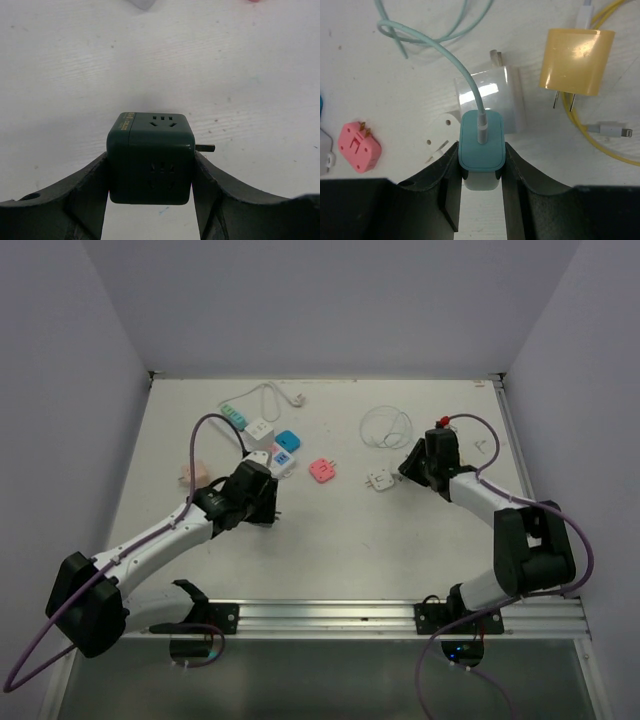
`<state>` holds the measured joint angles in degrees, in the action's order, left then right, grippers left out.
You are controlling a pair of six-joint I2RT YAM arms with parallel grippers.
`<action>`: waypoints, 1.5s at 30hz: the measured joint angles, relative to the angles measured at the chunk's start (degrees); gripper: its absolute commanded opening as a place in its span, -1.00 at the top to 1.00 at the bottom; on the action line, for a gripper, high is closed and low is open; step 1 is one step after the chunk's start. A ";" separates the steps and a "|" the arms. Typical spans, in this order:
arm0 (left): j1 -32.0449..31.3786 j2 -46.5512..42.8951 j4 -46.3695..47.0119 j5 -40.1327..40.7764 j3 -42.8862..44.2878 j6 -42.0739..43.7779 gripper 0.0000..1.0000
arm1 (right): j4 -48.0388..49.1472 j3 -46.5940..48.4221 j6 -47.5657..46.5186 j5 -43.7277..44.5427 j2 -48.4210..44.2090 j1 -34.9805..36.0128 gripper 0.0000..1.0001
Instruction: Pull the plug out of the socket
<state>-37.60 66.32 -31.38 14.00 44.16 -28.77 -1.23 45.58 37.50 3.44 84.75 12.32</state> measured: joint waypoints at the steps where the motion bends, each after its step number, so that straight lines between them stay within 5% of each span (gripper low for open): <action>1: 0.76 0.37 -0.33 0.63 0.04 0.17 1.00 | -0.50 0.00 -0.02 -0.46 0.94 -0.79 1.00; 6: 8.90 3.85 -1.84 4.44 0.42 1.53 0.98 | -1.73 -0.35 0.00 -4.72 4.83 -5.22 0.96; 18: 25.11 12.63 -1.97 5.84 2.67 3.28 0.76 | -2.21 -1.60 -0.85 -6.43 4.92 -8.04 0.10; 21: 27.82 14.78 -1.88 5.77 3.61 4.22 0.57 | -3.63 -1.60 -1.60 -6.14 4.17 -8.04 -0.16; 27: 33.22 16.63 -0.98 5.51 4.98 4.87 -0.12 | -6.29 -1.55 -3.13 -5.95 0.70 -8.04 -0.64; 36: 34.16 16.70 -0.63 4.85 5.27 5.88 -0.89 | -9.11 -0.81 -7.06 -5.66 -4.61 -5.44 -0.78; 45: 34.16 8.35 -0.96 3.82 6.86 5.33 -0.99 | -8.33 6.19 -16.00 -4.52 -3.37 9.92 -0.92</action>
<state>-3.44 74.67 -32.34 17.82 51.03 -23.44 -9.56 51.77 21.50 -1.08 81.38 22.24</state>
